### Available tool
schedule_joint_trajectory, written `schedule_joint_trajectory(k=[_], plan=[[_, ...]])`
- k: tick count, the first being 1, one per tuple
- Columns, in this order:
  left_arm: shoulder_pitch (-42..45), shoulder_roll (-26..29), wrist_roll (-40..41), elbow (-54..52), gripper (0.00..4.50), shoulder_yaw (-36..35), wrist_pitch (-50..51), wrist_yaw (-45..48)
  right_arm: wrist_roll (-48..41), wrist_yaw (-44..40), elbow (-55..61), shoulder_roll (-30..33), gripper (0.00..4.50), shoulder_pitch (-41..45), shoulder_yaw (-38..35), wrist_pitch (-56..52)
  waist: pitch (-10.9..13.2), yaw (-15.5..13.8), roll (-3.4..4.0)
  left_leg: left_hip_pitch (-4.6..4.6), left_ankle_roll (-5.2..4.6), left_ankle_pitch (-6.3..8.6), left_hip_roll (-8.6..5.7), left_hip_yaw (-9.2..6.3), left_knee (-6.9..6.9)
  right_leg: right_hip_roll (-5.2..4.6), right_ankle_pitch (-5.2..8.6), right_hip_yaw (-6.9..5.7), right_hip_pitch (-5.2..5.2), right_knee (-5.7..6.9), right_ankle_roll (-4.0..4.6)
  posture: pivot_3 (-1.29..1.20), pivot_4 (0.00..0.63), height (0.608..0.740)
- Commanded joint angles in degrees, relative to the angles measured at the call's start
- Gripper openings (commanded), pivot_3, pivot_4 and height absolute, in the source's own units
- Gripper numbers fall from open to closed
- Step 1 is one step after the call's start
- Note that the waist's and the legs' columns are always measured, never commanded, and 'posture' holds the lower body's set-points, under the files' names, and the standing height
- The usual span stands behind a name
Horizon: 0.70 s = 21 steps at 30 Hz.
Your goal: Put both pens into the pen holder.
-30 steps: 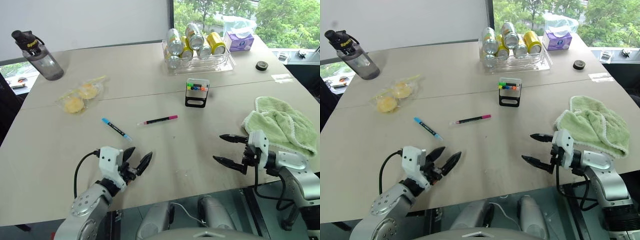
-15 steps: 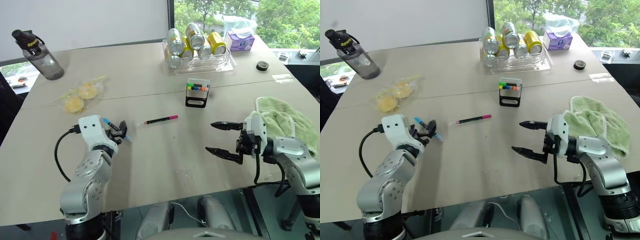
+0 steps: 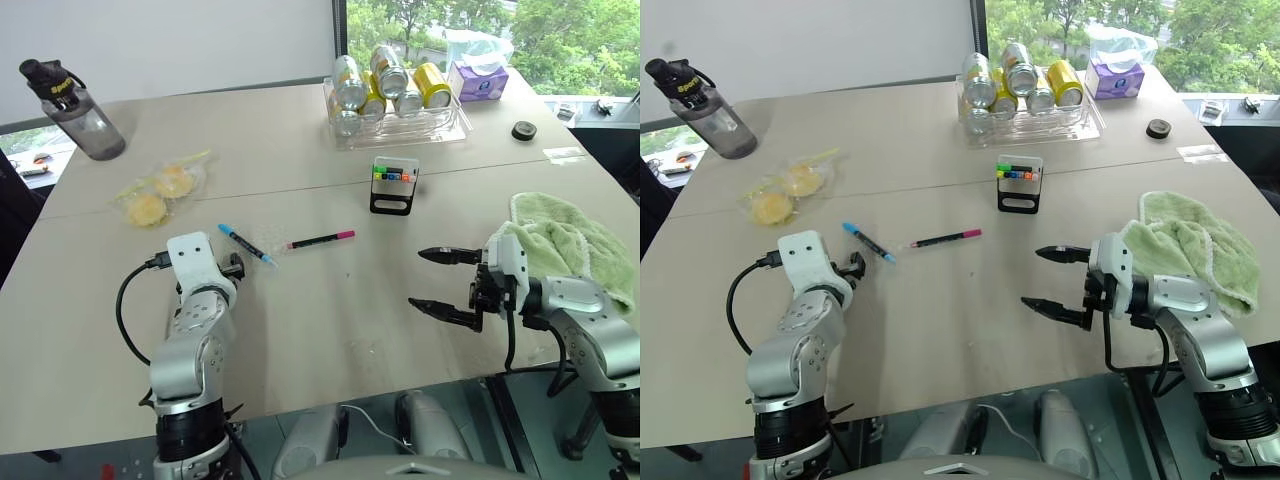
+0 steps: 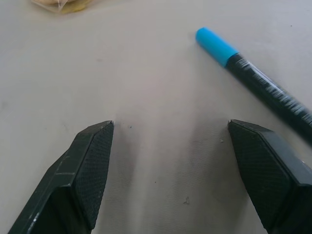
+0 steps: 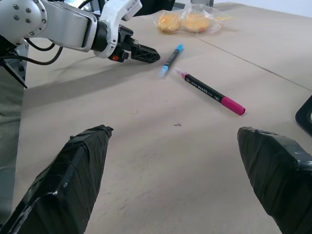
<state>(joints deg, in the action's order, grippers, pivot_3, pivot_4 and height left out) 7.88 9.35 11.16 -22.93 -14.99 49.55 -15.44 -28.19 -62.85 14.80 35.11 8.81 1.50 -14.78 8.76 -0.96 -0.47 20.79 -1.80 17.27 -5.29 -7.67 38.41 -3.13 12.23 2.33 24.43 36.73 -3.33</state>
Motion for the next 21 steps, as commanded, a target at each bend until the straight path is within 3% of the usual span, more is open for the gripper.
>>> schedule_joint_trajectory(k=[1, 5, 14, 21], plan=[[0.5, -0.5, -0.4, -1.8, 3.84, 0.5, -3.2, 1.8, -0.2, 0.8, 1.5, -0.2, 4.46, 0.0, -0.7, 0.8, 0.0, 0.0, 0.00, 0.01, 0.00, 0.00, 0.00, 0.00, 0.00, 0.00, 0.00, 0.00, 0.00, 0.00, 0.00, 0.00, 0.150, 0.739], [4.2, -1.5, 0.3, -2.2, 3.84, -0.3, -7.4, 3.4, -0.1, 1.5, 2.0, -0.1, 4.46, -0.7, -0.8, 0.8, 0.0, -0.2, -0.01, 0.02, 0.00, 0.00, 0.00, -0.02, 0.01, -0.01, 0.00, -0.03, 0.00, 0.00, 0.00, 0.00, 0.150, 0.739], [16.9, -5.1, -5.2, 13.7, 3.84, 2.2, -5.4, -2.1, 0.2, 3.0, 2.6, 0.2, 4.46, -1.0, -1.3, 0.9, 0.0, 0.0, -0.04, 0.03, 0.00, 0.00, -0.02, 0.02, 0.05, 0.01, -0.01, 0.00, 0.01, 0.02, -0.01, 0.00, 0.150, 0.739], [15.4, -10.5, -8.8, 10.9, 3.84, 1.1, -2.2, -9.3, 0.4, 3.8, 3.1, 0.7, 4.46, -2.6, -2.1, 1.6, 0.0, 0.1, -0.08, 0.17, 0.00, 0.00, -0.02, 0.03, 0.04, 0.01, -0.01, 0.05, 0.18, 0.02, -0.01, 0.00, 0.150, 0.739]])
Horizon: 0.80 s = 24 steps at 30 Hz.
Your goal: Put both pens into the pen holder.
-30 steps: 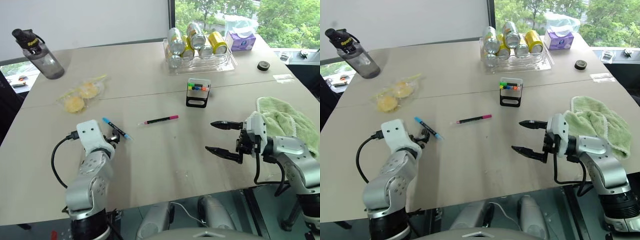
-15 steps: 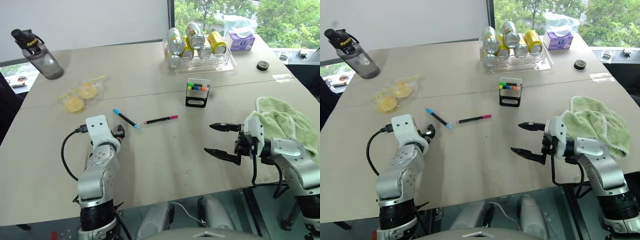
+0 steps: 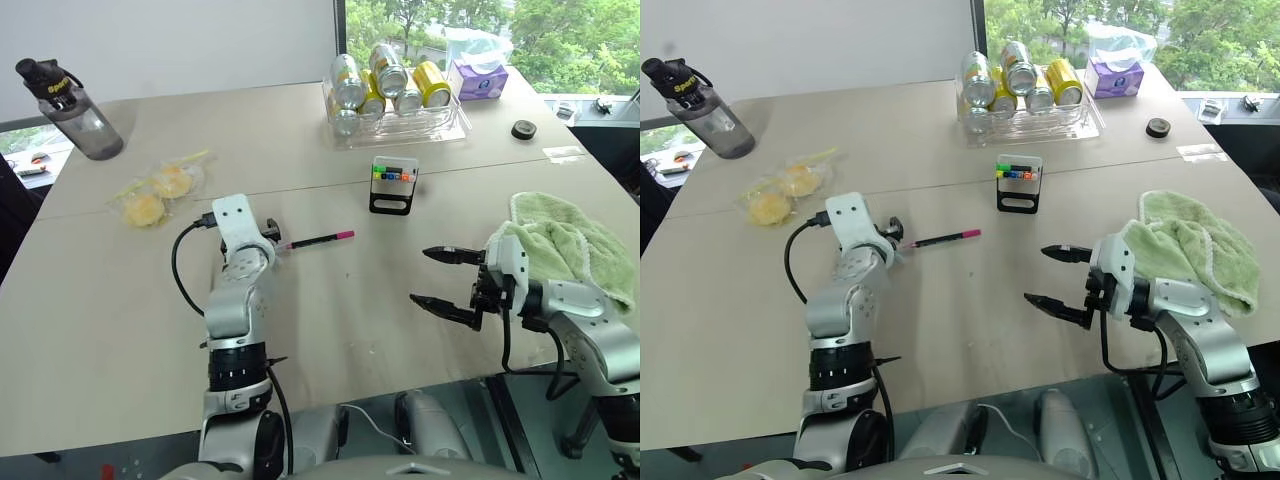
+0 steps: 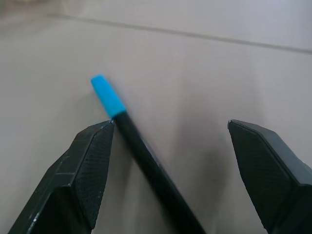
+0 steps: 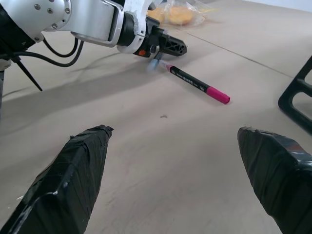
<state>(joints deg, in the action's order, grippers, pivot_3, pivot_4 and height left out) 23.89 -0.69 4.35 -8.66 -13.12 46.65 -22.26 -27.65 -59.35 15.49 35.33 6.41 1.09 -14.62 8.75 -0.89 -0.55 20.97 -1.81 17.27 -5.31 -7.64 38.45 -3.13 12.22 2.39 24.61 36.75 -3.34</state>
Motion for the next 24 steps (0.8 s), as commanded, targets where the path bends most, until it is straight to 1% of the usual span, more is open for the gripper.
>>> schedule_joint_trajectory(k=[1, 4, 6, 7, 8, 11, 13, 14, 17, 20, 22, 23, 24], plan=[[-1.1, -1.1, -2.3, -3.9, 3.84, -1.4, 1.2, -3.5, 0.0, 0.4, 2.3, 0.4, 4.46, -0.3, -1.6, 1.6, 0.0, 0.0, -0.01, 0.00, 0.00, 0.00, 0.00, 0.00, 0.00, 0.00, 0.00, 0.00, 0.00, 0.01, 0.00, 0.00, 0.150, 0.739], [-1.5, -2.9, -2.5, -3.9, 3.84, -4.3, 3.9, -5.9, 0.3, 0.7, 2.0, 0.2, 4.46, -0.2, -1.4, 2.0, 0.0, 0.0, -0.01, -0.03, 0.00, 0.00, 0.00, 0.05, 0.01, 0.00, 0.00, 0.05, -0.01, 0.04, 0.00, 0.00, 0.150, 0.739], [-1.1, -3.2, -2.7, -2.6, 3.33, -6.3, 5.2, -7.0, 0.5, 0.7, 1.7, 0.1, 4.50, -0.2, -1.3, 2.3, 0.0, 0.1, -0.03, -0.08, 0.00, 0.00, 0.00, 0.06, 0.01, 0.01, 0.00, 0.05, -0.03, 0.06, 0.00, 0.00, 0.150, 0.739], [-0.7, -3.4, -2.9, -2.1, 3.03, -7.5, 6.2, -8.0, 0.5, 0.6, 1.7, 0.1, 4.50, -0.2, -1.3, 2.4, -0.1, 0.2, -0.03, -0.11, 0.00, 0.00, 0.01, 0.10, 0.01, 0.03, 0.00, 0.09, -0.03, 0.07, 0.00, 0.00, 0.150, 0.739], [-0.4, -3.6, -3.1, -1.7, 2.62, -8.6, 7.1, -8.8, 0.5, 0.6, 1.7, 0.2, 4.50, -0.2, -1.2, 2.5, -0.1, 0.4, -0.04, -0.12, 0.00, 0.00, 0.02, 0.12, 0.00, 0.05, 0.00, 0.11, -0.03, 0.07, 0.00, 0.00, 0.150, 0.739], [0.2, -4.5, -3.1, -1.8, 1.27, -10.9, 9.4, -10.3, 0.4, 0.3, 1.6, 0.4, 4.50, -0.4, -1.4, 2.8, -0.1, 1.1, -0.03, -0.21, 0.01, 0.00, 0.05, 0.21, -0.03, 0.08, 0.00, 0.21, -0.03, 0.10, 0.00, 0.00, 0.150, 0.739], [0.0, -4.9, -3.3, -2.2, 0.27, -11.4, 10.2, -10.8, 0.4, 0.2, 1.4, 0.6, 4.50, -0.4, -1.5, 2.9, -0.2, 1.5, -0.01, -0.24, 0.01, 0.00, 0.06, 0.23, -0.04, 0.09, 0.00, 0.24, -0.03, 0.14, 0.00, 0.00, 0.150, 0.739], [-0.6, -5.2, -3.6, -2.7, 0.06, -11.4, 10.2, -11.1, 0.5, 0.1, 1.3, 0.6, 4.50, -0.2, -1.5, 3.0, -0.2, 1.6, -0.01, -0.26, 0.01, 0.00, 0.06, 0.27, -0.03, 0.09, 0.00, 0.26, -0.03, 0.17, 0.00, 0.00, 0.150, 0.739], [-2.3, -6.5, -4.0, -4.8, 0.06, -11.8, 9.9, -11.7, 0.5, 0.2, 1.2, 0.6, 4.50, 0.1, -1.4, 2.8, -0.2, 1.8, -0.01, -0.32, 0.01, 0.00, 0.06, 0.39, -0.03, 0.10, 0.00, 0.37, -0.03, 0.20, -0.01, 0.00, 0.150, 0.739], [-4.3, -7.9, -2.7, -7.3, 0.06, -12.7, 6.4, -10.7, 0.5, 0.1, 1.3, 0.8, 4.50, 0.0, -1.5, 2.8, -0.2, 1.7, 0.00, -0.32, 0.01, 0.00, 0.06, 0.39, -0.04, 0.11, 0.00, 0.38, -0.03, 0.20, -0.01, 0.00, 0.150, 0.739], [-5.7, -9.1, 0.4, -9.1, 0.06, -14.1, 1.0, -8.6, 0.4, 0.0, 1.3, 0.9, 4.50, 0.0, -1.5, 2.8, -0.2, 1.7, -0.03, -0.32, 0.01, 0.00, 0.08, 0.40, -0.03, 0.12, 0.00, 0.38, -0.03, 0.21, -0.01, 0.00, 0.150, 0.739], [-6.1, -10.1, 3.9, -9.9, 0.06, -15.6, -2.6, -6.4, 0.3, 0.0, 1.3, 0.9, 4.50, 0.1, -1.5, 2.7, -0.2, 1.7, -0.04, -0.31, 0.01, 0.00, 0.11, 0.41, -0.03, 0.14, 0.00, 0.39, -0.02, 0.22, -0.01, 0.00, 0.150, 0.739], [-6.7, -9.8, 5.5, -10.8, 0.06, -15.7, -4.5, -4.5, 0.2, 0.0, 1.3, 0.9, 4.50, 0.2, -1.5, 2.6, -0.2, 1.6, -0.06, -0.30, 0.02, 0.00, 0.14, 0.40, -0.03, 0.15, -0.01, 0.36, -0.01, 0.22, -0.01, 0.00, 0.150, 0.739]])
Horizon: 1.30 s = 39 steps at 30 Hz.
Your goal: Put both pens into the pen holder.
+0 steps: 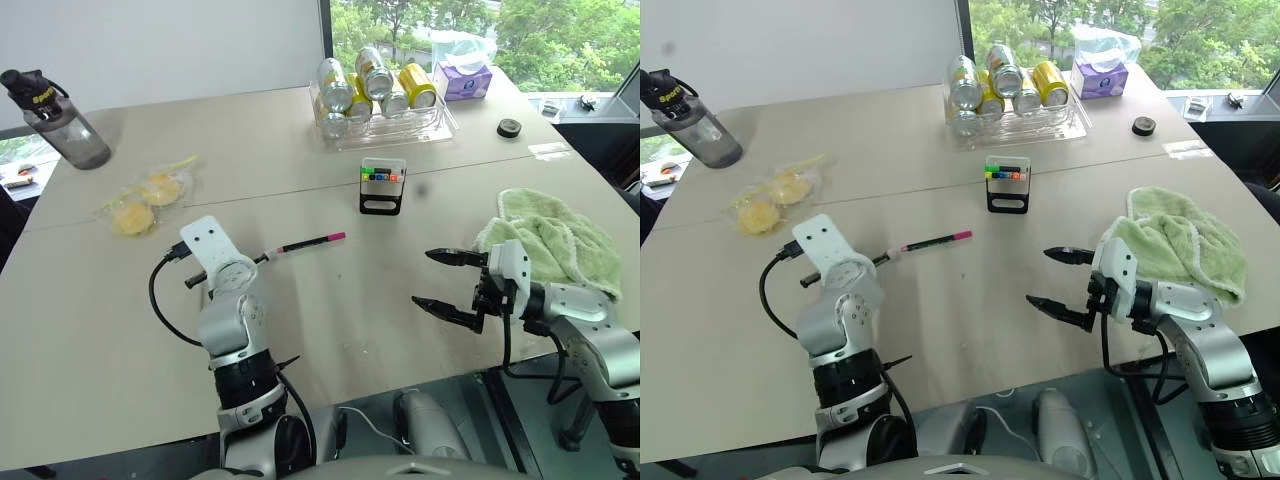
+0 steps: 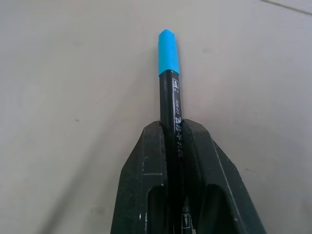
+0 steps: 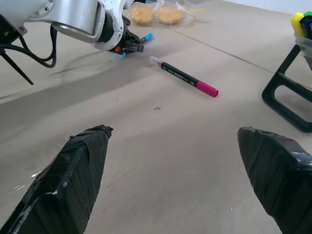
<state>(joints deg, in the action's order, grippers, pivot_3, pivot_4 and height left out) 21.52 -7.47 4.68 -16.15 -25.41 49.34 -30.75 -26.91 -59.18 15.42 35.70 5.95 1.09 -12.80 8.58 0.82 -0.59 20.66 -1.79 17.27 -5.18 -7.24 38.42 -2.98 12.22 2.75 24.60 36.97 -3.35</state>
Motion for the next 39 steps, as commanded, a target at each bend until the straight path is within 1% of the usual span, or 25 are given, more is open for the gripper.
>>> schedule_joint_trajectory(k=[1, 4, 6, 8, 10, 13, 16, 20, 22, 25, 26, 27, 28, 29, 30, 31, 32, 35, 36, 37, 39], plan=[[-5.2, -1.6, 6.0, -4.3, 0.06, -1.7, -9.5, 7.4, -0.9, -0.1, 1.5, 0.3, 4.50, 0.9, -1.5, 0.4, 0.0, -0.3, -0.05, 0.03, 0.01, 0.00, 0.01, -0.03, 0.01, -0.01, 0.00, -0.06, 0.00, 0.00, 0.00, 0.00, 0.150, 0.739], [-9.2, 4.4, 8.1, -7.5, 0.06, 6.9, -15.6, 21.4, -3.0, 1.0, 2.8, -0.8, 4.50, 2.3, -1.4, -1.7, 0.0, -0.9, -0.08, 0.12, 0.00, 0.00, -0.04, -0.07, 0.04, -0.08, 0.00, -0.11, 0.00, -0.07, 0.00, 0.00, 0.150, 0.739], [-11.6, 5.8, 12.0, -10.0, 0.06, 11.2, -18.0, 29.6, -4.5, 2.3, 3.9, -2.0, 4.50, 3.8, -1.0, -3.6, 0.1, -1.7, -0.13, 0.19, -0.02, 0.00, -0.10, -0.13, 0.08, -0.13, 0.00, -0.15, 0.00, -0.11, 0.00, 0.00, 0.150, 0.739], [-13.9, 8.0, 14.3, -12.2, 0.06, 15.9, -20.3, 37.2, -6.6, 4.7, 5.2, -4.3, 4.50, 6.4, -0.5, -6.4, 0.1, -1.8, -0.13, 0.24, -0.02, 0.00, -0.10, -0.23, 0.13, -0.15, 0.00, -0.25, -0.02, -0.11, 0.00, 0.00, 0.150, 0.739], [-15.4, 10.3, 16.5, -13.9, 0.06, 20.0, -21.6, 43.7, -8.9, 7.2, 6.3, -6.3, 4.50, 8.9, -0.1, -10.3, 0.1, -1.6, -0.12, 0.23, -0.01, 0.00, -0.09, -0.26, 0.11, -0.14, 0.00, -0.28, -0.02, -0.11, 0.01, 0.00, 0.150, 0.739], [-16.3, 14.3, 19.7, -15.4, 0.06, 25.1, -22.3, 52.4, -13.5, 12.9, 7.1, -8.7, 4.50, 13.3, 0.5, -20.0, 0.1, -1.4, -0.09, 0.20, -0.01, 0.00, -0.07, -0.23, 0.06, -0.11, 0.00, -0.23, -0.02, -0.10, 0.02, 0.00, 0.150, 0.739], [-16.1, 17.8, 21.2, -15.3, 0.06, 28.3, -23.1, 58.2, -17.0, 19.4, 6.4, -13.1, 4.50, 17.5, 0.0, -26.1, 0.1, -1.3, -0.07, 0.20, -0.02, 0.00, -0.07, -0.23, 0.03, -0.10, 0.00, -0.22, 0.01, -0.10, 0.03, 0.00, 0.150, 0.739], [-15.5, 20.2, 22.3, -14.6, 0.06, 29.8, -24.4, 62.2, -24.4, 28.6, 5.7, -18.6, 4.50, 21.6, -3.1, -34.9, 0.1, -1.4, -0.04, 0.21, -0.01, 0.00, -0.05, -0.25, -0.01, -0.08, -0.01, -0.22, 0.07, -0.10, 0.06, 0.00, 0.150, 0.739], [-15.2, 21.0, 22.3, -14.3, 0.06, 30.3, -25.1, 63.3, -28.8, 31.3, 5.8, -20.0, 4.50, 22.3, -4.3, -38.7, 0.1, -1.7, -0.03, 0.24, -0.02, 0.00, -0.08, -0.26, -0.01, -0.10, -0.01, -0.24, 0.07, -0.13, 0.06, 0.00, 0.150, 0.739], [-14.8, 21.6, 22.0, -13.7, 0.06, 30.7, -25.9, 64.0, -32.7, 33.8, 6.1, -20.4, 4.50, 22.8, -5.2, -42.6, 0.1, -1.6, -0.03, 0.30, -0.04, 0.00, -0.12, -0.30, -0.01, -0.14, -0.01, -0.28, 0.07, -0.19, 0.05, 0.00, 0.150, 0.739], [-14.6, 21.6, 22.0, -13.5, 0.01, 30.8, -26.2, 64.1, -33.8, 34.9, 6.1, -20.3, 4.24, 22.8, -5.4, -44.0, 0.1, -1.5, -0.03, 0.30, -0.04, 0.00, -0.12, -0.30, -0.01, -0.14, -0.01, -0.27, 0.07, -0.20, 0.05, 0.00, 0.150, 0.739], [-14.5, 21.5, 22.0, -13.3, 0.00, 30.8, -26.5, 64.2, -34.4, 36.2, 6.0, -20.2, 3.65, 22.8, -5.6, -45.1, 0.1, -1.5, -0.03, 0.30, -0.04, 0.00, -0.12, -0.30, -0.02, -0.13, -0.01, -0.27, 0.08, -0.20, 0.05, 0.00, 0.150, 0.739], [-14.4, 21.5, 21.7, -13.0, 0.00, 31.2, -26.8, 64.3, -34.9, 36.7, 6.0, -20.0, 3.45, 22.8, -5.9, -45.4, 0.1, -1.4, -0.02, 0.30, -0.04, 0.00, -0.12, -0.30, -0.02, -0.12, -0.01, -0.27, 0.08, -0.19, 0.05, 0.00, 0.150, 0.739], [-14.4, 21.6, 21.5, -12.8, 0.00, 31.5, -26.9, 64.4, -35.3, 37.1, 6.0, -20.0, 3.08, 22.8, -6.1, -45.6, 0.1, -1.3, -0.01, 0.28, -0.03, 0.00, -0.10, -0.29, -0.04, -0.10, -0.01, -0.26, 0.09, -0.18, 0.06, 0.00, 0.150, 0.739], [-14.4, 21.6, 21.5, -12.7, 0.00, 31.7, -26.9, 64.5, -35.8, 37.5, 6.1, -20.1, 2.89, 23.0, -6.4, -45.7, 0.1, -1.3, -0.01, 0.27, -0.03, 0.00, -0.10, -0.29, -0.04, -0.10, -0.01, -0.26, 0.09, -0.17, 0.06, 0.00, 0.150, 0.739], [-14.4, 21.6, 21.5, -12.6, 0.00, 31.9, -26.9, 64.6, -36.4, 37.8, 6.2, -20.1, 2.18, 23.1, -6.6, -45.9, 0.1, -1.3, -0.01, 0.27, -0.03, 0.00, -0.10, -0.29, -0.04, -0.10, -0.01, -0.26, 0.09, -0.17, 0.05, 0.00, 0.150, 0.739], [-14.4, 21.6, 21.6, -12.5, 0.00, 31.9, -27.0, 64.7, -36.7, 38.1, 6.3, -20.2, 2.05, 23.2, -6.7, -46.0, 0.1, -1.3, -0.01, 0.27, -0.03, 0.00, -0.10, -0.29, -0.04, -0.10, -0.01, -0.26, 0.09, -0.17, 0.05, 0.00, 0.150, 0.739], [-14.1, 22.2, 21.8, -12.0, 0.00, 32.2, -26.4, 65.0, -37.4, 39.1, 6.6, -20.4, 0.72, 23.4, -7.0, -46.1, 0.1, -1.3, -0.01, 0.28, -0.04, 0.00, -0.11, -0.29, -0.04, -0.11, -0.01, -0.25, 0.09, -0.17, 0.05, 0.00, 0.150, 0.739], [-14.0, 22.4, 21.8, -11.8, 0.00, 32.3, -26.2, 65.0, -37.6, 39.2, 6.7, -20.4, 0.21, 23.4, -7.2, -46.1, 0.1, -1.2, -0.01, 0.28, -0.04, 0.00, -0.10, -0.29, -0.04, -0.10, -0.01, -0.25, 0.09, -0.17, 0.05, 0.00, 0.150, 0.739], [-13.9, 22.6, 21.7, -11.6, 0.00, 32.3, -26.2, 65.1, -37.7, 39.5, 6.8, -20.4, 0.04, 23.4, -7.2, -46.0, 0.1, -1.2, -0.01, 0.27, -0.04, 0.00, -0.10, -0.29, -0.04, -0.09, -0.01, -0.26, 0.09, -0.17, 0.05, 0.00, 0.150, 0.739], [-13.8, 22.9, 21.9, -11.2, 0.98, 32.0, -26.4, 65.5, -37.1, 40.0, 7.0, -20.4, 0.04, 23.3, -7.4, -45.2, 0.1, -1.2, -0.01, 0.28, -0.04, 0.00, -0.10, -0.29, -0.04, -0.09, -0.01, -0.26, 0.09, -0.17, 0.05, 0.00, 0.150, 0.739]])
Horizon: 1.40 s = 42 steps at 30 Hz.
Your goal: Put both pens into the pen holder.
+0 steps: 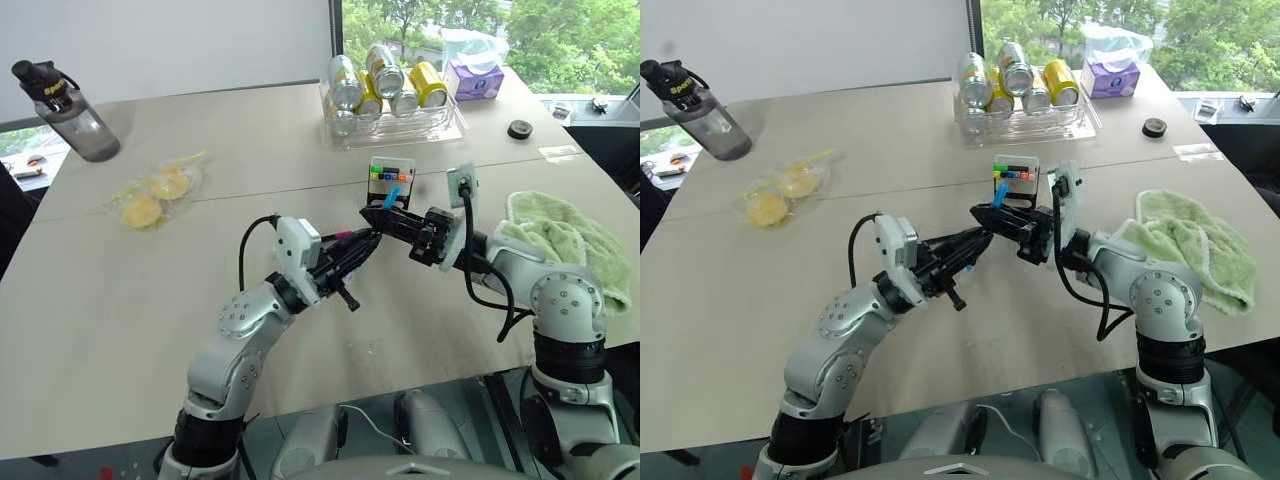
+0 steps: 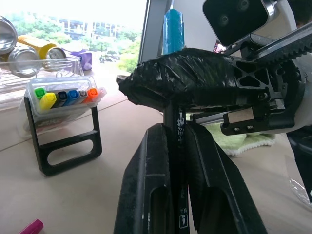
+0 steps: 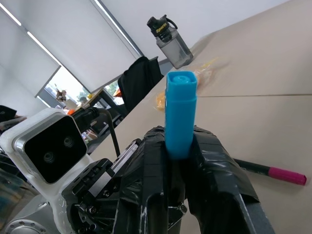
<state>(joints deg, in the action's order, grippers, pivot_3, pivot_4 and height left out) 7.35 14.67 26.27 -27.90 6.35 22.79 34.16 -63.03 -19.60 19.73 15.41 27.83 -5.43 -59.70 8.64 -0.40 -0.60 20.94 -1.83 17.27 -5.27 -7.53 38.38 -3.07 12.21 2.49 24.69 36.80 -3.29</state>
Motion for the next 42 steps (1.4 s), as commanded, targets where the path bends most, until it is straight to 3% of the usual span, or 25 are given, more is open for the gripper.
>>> schedule_joint_trajectory(k=[1, 5, 7, 13, 20, 30, 42], plan=[[0.4, 1.0, 0.3, 0.7, 1.38, 0.1, 0.2, 0.5, 0.0, 0.4, 2.9, -0.1, 0.04, 1.5, -0.7, 2.7, 0.0, 0.0, 0.00, 0.00, 0.00, 0.00, 0.00, 0.00, 0.00, 0.00, 0.00, 0.00, 0.00, 0.00, 0.00, 0.00, 0.150, 0.739], [1.4, 1.5, -1.5, 1.4, 3.05, -0.6, 0.8, -2.3, 6.5, -2.2, 3.6, -0.2, 0.04, 3.6, 0.2, 10.8, 0.0, 0.0, 0.02, 0.00, 0.00, 0.00, -0.01, 0.00, 0.00, 0.00, 0.00, 0.00, 0.00, 0.00, 0.00, 0.00, 0.150, 0.739], [1.9, 1.7, -1.3, 1.2, 4.13, -2.0, 1.4, -3.7, 14.7, -5.2, 3.5, 1.7, 0.04, 5.7, 3.3, 17.8, 0.0, 0.3, 0.03, 0.00, 0.00, 0.00, -0.01, 0.01, 0.00, 0.01, 0.00, 0.00, 0.00, 0.01, 0.00, 0.00, 0.150, 0.739], [3.2, 3.9, 2.8, -2.0, 4.13, -7.8, 6.0, -5.8, 36.7, -11.1, -0.6, 3.8, 0.04, 11.3, 11.6, 40.6, 0.0, 1.3, 0.02, 0.01, 0.01, 0.00, 0.00, 0.01, -0.01, 0.02, 0.00, 0.00, 0.06, 0.02, -0.01, 0.00, 0.150, 0.739], [3.7, 5.9, 5.6, -4.7, 4.13, -10.2, 9.1, -7.1, 49.5, -12.4, -9.2, 3.1, 0.04, 13.4, 13.6, 57.5, 0.0, 1.1, 0.02, 0.01, 0.02, -0.01, -0.01, 0.02, -0.01, 0.01, 0.00, 0.01, 0.07, 0.01, -0.01, 0.00, 0.150, 0.739], [3.9, 7.4, 3.7, -5.0, 4.13, -8.9, 9.0, -8.2, 57.9, -14.6, -24.5, 0.2, 0.04, 14.1, 16.3, 72.1, 0.0, 1.2, 0.04, -0.02, 0.03, -0.01, 0.00, 0.05, -0.05, 0.05, 0.00, 0.05, 0.08, 0.02, 0.00, 0.00, 0.150, 0.739], [3.9, 7.4, 2.7, -4.2, 4.13, -9.0, 9.2, -9.7, 61.1, -14.4, -33.4, -0.9, 0.04, 15.7, 15.6, 78.1, 0.0, 1.3, 0.05, -0.02, 0.03, -0.01, 0.00, 0.05, -0.05, 0.05, 0.00, 0.05, 0.08, 0.01, 0.00, 0.00, 0.150, 0.739]])
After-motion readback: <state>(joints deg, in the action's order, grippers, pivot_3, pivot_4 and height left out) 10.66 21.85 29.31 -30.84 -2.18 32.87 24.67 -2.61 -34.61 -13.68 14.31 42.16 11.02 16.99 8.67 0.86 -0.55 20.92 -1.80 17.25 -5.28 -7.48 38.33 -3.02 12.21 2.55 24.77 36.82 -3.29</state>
